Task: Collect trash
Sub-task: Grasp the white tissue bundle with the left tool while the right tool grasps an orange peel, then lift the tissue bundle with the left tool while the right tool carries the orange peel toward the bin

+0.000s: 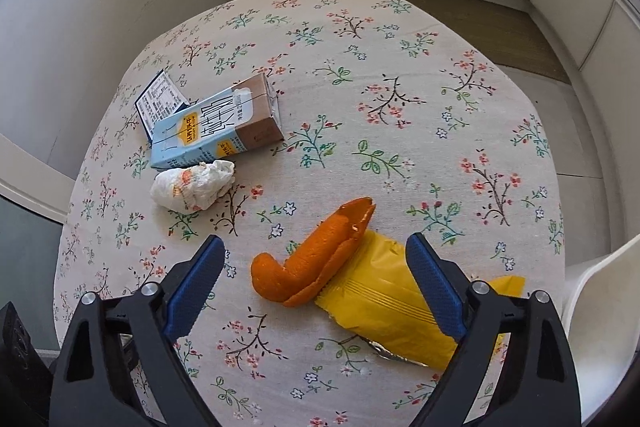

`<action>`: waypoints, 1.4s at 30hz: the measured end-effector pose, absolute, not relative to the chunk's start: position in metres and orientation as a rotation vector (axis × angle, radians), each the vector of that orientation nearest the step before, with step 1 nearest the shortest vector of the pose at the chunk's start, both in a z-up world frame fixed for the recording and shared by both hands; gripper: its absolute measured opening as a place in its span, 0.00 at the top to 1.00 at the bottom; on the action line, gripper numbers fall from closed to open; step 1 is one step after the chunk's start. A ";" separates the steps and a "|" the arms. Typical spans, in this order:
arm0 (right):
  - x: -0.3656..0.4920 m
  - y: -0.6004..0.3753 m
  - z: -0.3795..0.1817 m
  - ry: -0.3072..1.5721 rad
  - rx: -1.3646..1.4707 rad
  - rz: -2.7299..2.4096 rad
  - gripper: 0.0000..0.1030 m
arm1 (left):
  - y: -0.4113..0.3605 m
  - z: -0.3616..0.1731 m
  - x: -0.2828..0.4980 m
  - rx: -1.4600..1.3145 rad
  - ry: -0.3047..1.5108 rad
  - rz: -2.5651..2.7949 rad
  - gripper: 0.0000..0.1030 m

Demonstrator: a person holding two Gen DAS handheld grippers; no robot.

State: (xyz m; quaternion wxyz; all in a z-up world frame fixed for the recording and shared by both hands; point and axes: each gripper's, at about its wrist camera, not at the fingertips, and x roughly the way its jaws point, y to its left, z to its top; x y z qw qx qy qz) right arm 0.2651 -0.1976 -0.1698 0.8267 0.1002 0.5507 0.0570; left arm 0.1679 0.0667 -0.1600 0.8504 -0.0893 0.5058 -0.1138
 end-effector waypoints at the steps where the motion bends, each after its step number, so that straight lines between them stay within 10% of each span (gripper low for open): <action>1: 0.266 -0.195 -0.172 1.173 0.204 0.123 0.21 | 0.072 -0.158 0.168 -0.195 1.067 -0.232 0.74; 12: 0.265 -0.171 -0.183 1.197 0.125 0.175 0.88 | 0.091 -0.152 0.161 -0.230 1.049 -0.170 0.74; 42: 0.213 -0.208 -0.059 0.833 0.209 0.284 0.90 | 0.097 -0.076 0.159 -0.313 0.829 -0.090 0.74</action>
